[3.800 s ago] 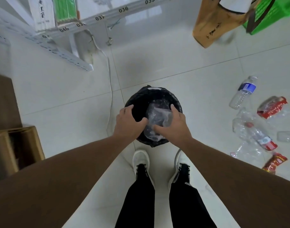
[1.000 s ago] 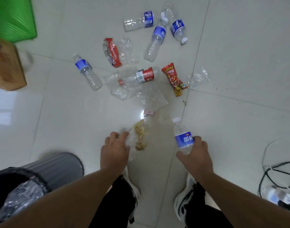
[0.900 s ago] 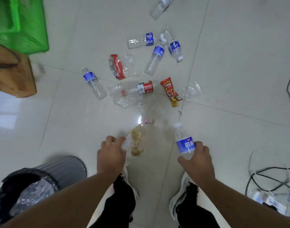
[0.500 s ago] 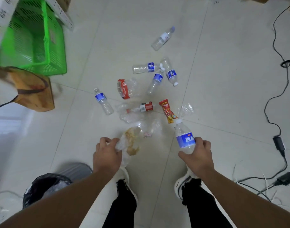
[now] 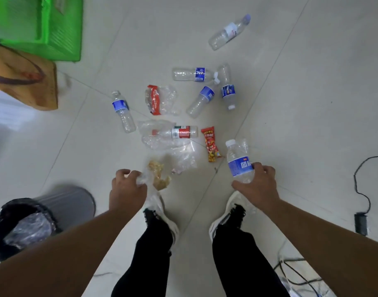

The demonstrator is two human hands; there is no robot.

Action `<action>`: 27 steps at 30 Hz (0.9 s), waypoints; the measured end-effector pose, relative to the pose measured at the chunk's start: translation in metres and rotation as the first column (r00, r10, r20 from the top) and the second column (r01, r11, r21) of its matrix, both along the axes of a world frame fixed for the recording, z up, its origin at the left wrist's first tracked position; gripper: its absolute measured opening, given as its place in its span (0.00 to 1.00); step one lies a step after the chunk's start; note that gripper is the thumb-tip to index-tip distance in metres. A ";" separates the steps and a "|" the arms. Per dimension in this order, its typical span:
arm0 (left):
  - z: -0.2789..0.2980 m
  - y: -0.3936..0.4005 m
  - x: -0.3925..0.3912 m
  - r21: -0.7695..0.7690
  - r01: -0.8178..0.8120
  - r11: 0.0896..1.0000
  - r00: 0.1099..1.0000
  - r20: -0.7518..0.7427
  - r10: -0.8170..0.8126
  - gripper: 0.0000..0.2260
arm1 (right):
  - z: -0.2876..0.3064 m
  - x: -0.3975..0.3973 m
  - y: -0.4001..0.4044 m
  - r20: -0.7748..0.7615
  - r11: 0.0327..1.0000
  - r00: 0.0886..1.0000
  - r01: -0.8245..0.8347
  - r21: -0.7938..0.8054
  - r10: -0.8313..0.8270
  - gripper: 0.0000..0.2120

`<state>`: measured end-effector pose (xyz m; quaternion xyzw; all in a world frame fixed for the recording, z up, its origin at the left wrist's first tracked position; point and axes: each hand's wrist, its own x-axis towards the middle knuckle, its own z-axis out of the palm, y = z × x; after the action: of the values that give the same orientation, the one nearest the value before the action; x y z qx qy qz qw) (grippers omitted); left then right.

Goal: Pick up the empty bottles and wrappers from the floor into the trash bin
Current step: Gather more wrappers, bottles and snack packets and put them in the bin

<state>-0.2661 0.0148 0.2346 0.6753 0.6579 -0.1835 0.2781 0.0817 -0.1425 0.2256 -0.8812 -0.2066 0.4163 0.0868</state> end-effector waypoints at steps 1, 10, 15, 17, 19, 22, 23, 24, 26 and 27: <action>-0.010 -0.002 0.010 -0.007 0.010 1.000 1.000 0.007 -0.010 0.19 | -0.011 0.008 0.001 0.000 1.000 1.000 -0.012 -0.019 0.012 0.37; -0.217 0.073 0.067 0.189 0.361 0.913 0.931 -0.009 -0.366 0.13 | -0.216 0.042 0.035 0.028 0.994 0.994 -0.110 0.017 0.110 0.43; -0.302 0.095 0.065 0.183 0.478 0.859 0.870 0.034 -0.491 0.13 | -0.316 0.027 0.038 0.289 0.981 0.939 -0.194 -0.001 0.186 0.41; -0.306 0.086 0.062 0.232 0.444 0.865 0.883 0.049 -0.467 0.14 | -0.326 0.020 0.031 0.318 0.961 0.921 -0.261 0.085 0.223 0.38; -0.295 0.076 0.059 0.269 0.395 0.879 0.898 0.088 -0.430 0.11 | -0.317 0.014 0.025 0.211 0.962 0.963 -0.205 0.178 0.167 0.32; -0.257 0.064 0.057 0.239 0.361 0.902 0.911 0.115 -0.395 0.08 | -0.271 0.009 0.016 0.189 0.979 0.980 -0.100 0.179 0.065 0.26; -0.240 0.060 0.056 0.222 0.344 0.912 0.919 0.118 -0.375 0.08 | -0.250 0.008 0.013 0.190 0.981 0.980 -0.085 0.172 0.052 0.26; -0.220 0.056 0.055 0.208 0.322 0.924 0.928 0.124 -0.352 0.07 | -0.228 0.007 0.010 0.185 0.984 0.982 -0.071 0.166 0.039 0.26; -0.177 0.047 0.052 0.197 0.273 0.942 0.943 0.136 -0.303 0.06 | -0.182 0.008 0.006 0.185 0.985 0.982 -0.061 0.158 0.031 0.26; -0.155 0.042 0.050 0.201 0.249 0.947 0.949 0.146 -0.280 0.06 | -0.160 0.008 0.004 0.184 0.986 0.982 -0.068 0.150 0.040 0.27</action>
<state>-0.2160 0.0571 0.0797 0.7934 0.5482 -0.0999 0.2449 0.0895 -0.1381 0.0657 -0.8998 -0.2696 0.3196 0.1249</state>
